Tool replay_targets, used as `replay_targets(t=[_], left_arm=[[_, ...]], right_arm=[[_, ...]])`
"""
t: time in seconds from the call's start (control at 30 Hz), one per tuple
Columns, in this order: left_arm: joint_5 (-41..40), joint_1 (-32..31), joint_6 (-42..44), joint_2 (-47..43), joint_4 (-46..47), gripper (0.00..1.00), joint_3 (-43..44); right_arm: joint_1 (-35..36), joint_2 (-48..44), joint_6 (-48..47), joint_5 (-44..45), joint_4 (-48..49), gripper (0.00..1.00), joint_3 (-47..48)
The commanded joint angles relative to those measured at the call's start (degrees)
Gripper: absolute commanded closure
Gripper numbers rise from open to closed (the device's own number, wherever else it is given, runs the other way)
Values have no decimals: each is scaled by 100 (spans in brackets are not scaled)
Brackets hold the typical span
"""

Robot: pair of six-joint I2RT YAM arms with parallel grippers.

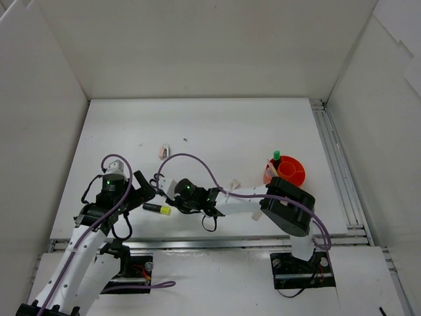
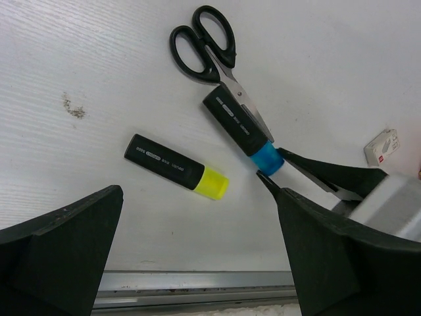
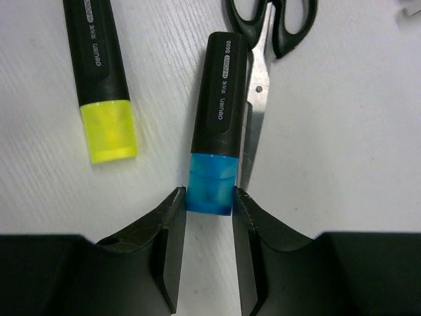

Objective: Sort the stationery into containers
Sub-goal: Pick up the pen from the center of the board, then place the pen in the storage box.

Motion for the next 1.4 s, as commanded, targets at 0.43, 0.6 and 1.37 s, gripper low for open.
replay_targets(t=[0.43, 0.6, 1.37], left_arm=[[83, 32, 403, 384, 677, 0, 539], [13, 32, 578, 752, 704, 1, 838], [-480, -538, 377, 2124, 405, 1, 1392]], right_arm=[[-2198, -3185, -4002, -551, -3793, 100, 1559], [-3041, -2870, -5479, -719, -5445, 100, 2791], [-3913, -1332, -7950, 2718, -9780, 100, 3954]])
